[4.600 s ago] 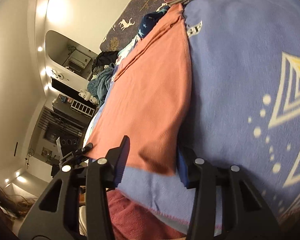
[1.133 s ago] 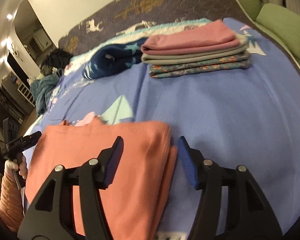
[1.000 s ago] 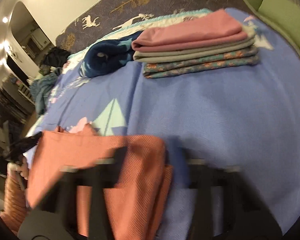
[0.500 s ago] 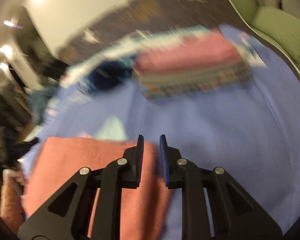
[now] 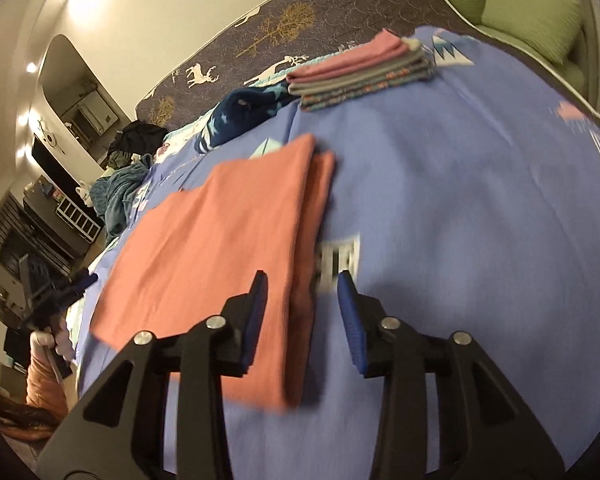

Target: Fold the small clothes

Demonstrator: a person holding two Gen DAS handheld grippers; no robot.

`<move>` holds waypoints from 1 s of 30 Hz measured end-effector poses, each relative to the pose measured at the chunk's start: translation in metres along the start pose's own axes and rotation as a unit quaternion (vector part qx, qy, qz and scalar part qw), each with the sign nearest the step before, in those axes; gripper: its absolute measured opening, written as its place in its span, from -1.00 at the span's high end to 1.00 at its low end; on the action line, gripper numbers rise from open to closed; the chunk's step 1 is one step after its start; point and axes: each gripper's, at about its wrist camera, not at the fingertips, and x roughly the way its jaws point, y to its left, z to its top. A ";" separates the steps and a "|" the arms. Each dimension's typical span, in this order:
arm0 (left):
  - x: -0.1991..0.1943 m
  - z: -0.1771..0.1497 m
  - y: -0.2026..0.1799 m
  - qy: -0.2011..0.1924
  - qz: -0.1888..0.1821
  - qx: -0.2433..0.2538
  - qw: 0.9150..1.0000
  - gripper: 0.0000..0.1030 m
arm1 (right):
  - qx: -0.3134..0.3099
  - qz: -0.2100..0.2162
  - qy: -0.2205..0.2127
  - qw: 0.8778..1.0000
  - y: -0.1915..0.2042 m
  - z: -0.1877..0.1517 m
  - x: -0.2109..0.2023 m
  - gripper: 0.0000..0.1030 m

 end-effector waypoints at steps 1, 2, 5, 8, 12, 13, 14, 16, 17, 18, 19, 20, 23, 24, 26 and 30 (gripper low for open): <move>-0.002 -0.010 -0.002 0.009 -0.005 -0.005 1.000 0.10 | 0.004 0.004 0.002 1.000 0.001 -0.006 -0.002 0.19; -0.004 -0.017 -0.002 0.012 -0.005 -0.006 1.000 0.10 | 0.009 0.013 0.005 1.000 0.002 -0.012 -0.002 0.17; -0.004 -0.034 -0.005 0.022 -0.019 -0.012 1.000 -0.01 | 0.017 0.032 0.008 0.999 0.004 -0.022 -0.003 0.06; 0.004 -0.047 -0.006 0.024 -0.004 -0.001 1.000 -0.07 | 0.014 0.027 0.021 0.999 0.009 -0.029 0.005 0.29; -0.002 -0.051 -0.002 0.017 0.064 0.007 0.998 0.47 | -0.002 -0.060 0.020 0.998 0.009 -0.036 0.006 0.98; -0.005 -0.051 0.002 0.014 0.070 0.001 0.997 0.47 | 0.009 -0.071 0.022 0.997 0.003 -0.039 0.003 1.00; -0.009 -0.051 0.004 0.009 0.078 -0.002 0.997 0.47 | 0.015 -0.064 0.020 0.998 0.000 -0.040 0.001 1.00; -0.013 -0.052 0.003 0.005 0.094 0.001 0.996 0.47 | 0.030 -0.051 0.011 0.998 -0.005 -0.043 -0.007 1.00; -0.015 -0.051 0.000 0.003 0.105 0.006 0.994 0.47 | 0.031 -0.049 0.009 0.998 -0.005 -0.044 -0.011 0.96; -0.018 -0.050 -0.004 -0.002 0.107 0.012 0.994 0.47 | 0.032 -0.046 0.005 0.998 -0.005 -0.046 -0.014 0.88; -0.020 -0.048 -0.008 -0.005 0.103 0.016 0.995 0.47 | 0.033 -0.037 0.001 0.999 -0.004 -0.046 -0.017 0.87; -0.022 -0.046 -0.015 -0.011 0.091 0.022 0.996 0.47 | 0.032 -0.026 -0.001 0.999 -0.002 -0.047 -0.019 0.85; -0.017 -0.040 -0.046 -0.019 0.052 0.054 0.997 0.47 | 0.023 0.002 0.001 1.000 0.007 -0.047 -0.022 0.76; -0.013 -0.040 -0.056 -0.016 0.041 0.063 0.997 0.47 | 0.019 0.009 0.005 1.000 0.009 -0.047 -0.020 0.72; 0.005 -0.040 -0.078 0.006 0.011 0.087 0.996 0.47 | 0.012 0.017 0.028 0.999 0.013 -0.049 -0.010 0.67; 0.055 -0.046 -0.127 0.072 -0.038 0.134 0.988 0.47 | 0.013 0.026 0.029 0.999 0.010 -0.045 -0.012 0.57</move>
